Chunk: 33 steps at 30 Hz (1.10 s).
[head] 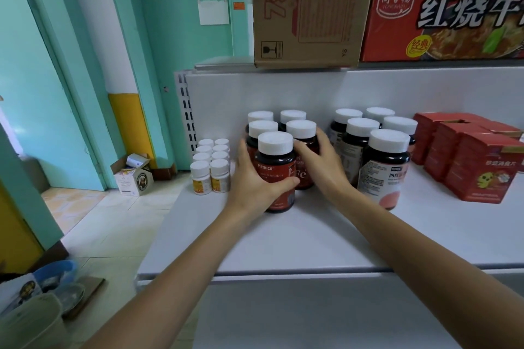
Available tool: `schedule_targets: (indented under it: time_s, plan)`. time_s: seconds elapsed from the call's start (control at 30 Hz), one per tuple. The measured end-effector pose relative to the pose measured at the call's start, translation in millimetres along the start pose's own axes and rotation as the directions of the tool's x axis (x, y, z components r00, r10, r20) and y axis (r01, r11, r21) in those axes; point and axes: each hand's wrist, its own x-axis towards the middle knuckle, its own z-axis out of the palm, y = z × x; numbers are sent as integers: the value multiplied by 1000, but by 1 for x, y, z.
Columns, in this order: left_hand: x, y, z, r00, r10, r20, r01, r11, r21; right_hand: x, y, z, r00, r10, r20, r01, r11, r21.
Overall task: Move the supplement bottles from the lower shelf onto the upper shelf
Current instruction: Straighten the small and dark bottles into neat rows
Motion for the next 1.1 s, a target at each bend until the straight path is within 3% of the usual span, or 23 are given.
schedule_targets:
  time_s: [0.27,0.47,0.53,0.63,0.7,0.8,0.93,1.1]
  plan:
    - [-2,-3,-6,998,35,52,-31,997,-74,-6,-1,0,998,-44,-35,41,996,-77]
    - [-6,25,-17,998,49,-46,-46,997,61,-9,-12,-8,983,-158,-94,134,965,-225]
    - [-9,41,-23,978,163,-130,-136,971,194,-8,-17,-13,966,-230,-118,185,934,-306]
    - [-11,65,-26,893,389,-225,-303,891,339,-8,-33,-24,927,-344,-150,274,894,-354]
    - [-10,80,-20,833,513,-207,-407,822,397,-9,-47,-37,882,-455,-125,389,851,-353]
    - [-12,94,3,800,595,-77,-516,747,419,-5,-59,-70,790,-611,39,562,699,-442]
    - [-16,94,47,866,482,133,-492,777,393,3,-53,-130,749,-625,219,637,591,-494]
    - [-19,88,98,953,258,161,-299,893,337,7,-22,-192,819,-535,208,555,646,-524]
